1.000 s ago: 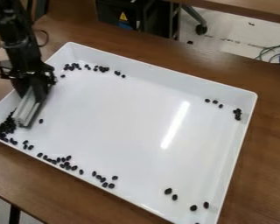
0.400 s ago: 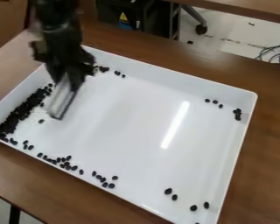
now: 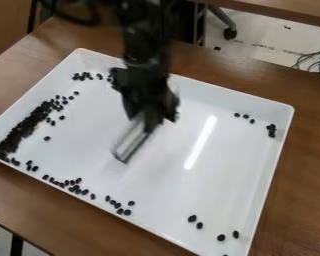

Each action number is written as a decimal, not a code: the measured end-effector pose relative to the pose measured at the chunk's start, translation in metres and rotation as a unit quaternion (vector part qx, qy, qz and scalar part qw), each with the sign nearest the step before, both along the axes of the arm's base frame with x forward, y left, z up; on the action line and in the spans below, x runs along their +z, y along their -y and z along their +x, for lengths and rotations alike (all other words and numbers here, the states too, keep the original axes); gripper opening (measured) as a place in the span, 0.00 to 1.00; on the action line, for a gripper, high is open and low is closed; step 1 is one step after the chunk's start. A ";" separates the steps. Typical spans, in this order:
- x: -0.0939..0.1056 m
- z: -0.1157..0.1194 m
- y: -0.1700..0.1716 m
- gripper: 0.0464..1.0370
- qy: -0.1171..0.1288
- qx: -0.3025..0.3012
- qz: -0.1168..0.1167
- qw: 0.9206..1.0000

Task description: Sweep into pile

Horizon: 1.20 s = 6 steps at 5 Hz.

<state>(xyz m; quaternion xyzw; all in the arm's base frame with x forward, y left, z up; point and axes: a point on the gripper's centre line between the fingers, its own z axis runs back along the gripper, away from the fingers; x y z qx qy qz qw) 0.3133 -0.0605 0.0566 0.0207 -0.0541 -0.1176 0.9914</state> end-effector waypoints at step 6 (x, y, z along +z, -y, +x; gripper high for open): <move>-0.021 -0.023 0.073 0.98 -0.095 -0.055 0.001 0.994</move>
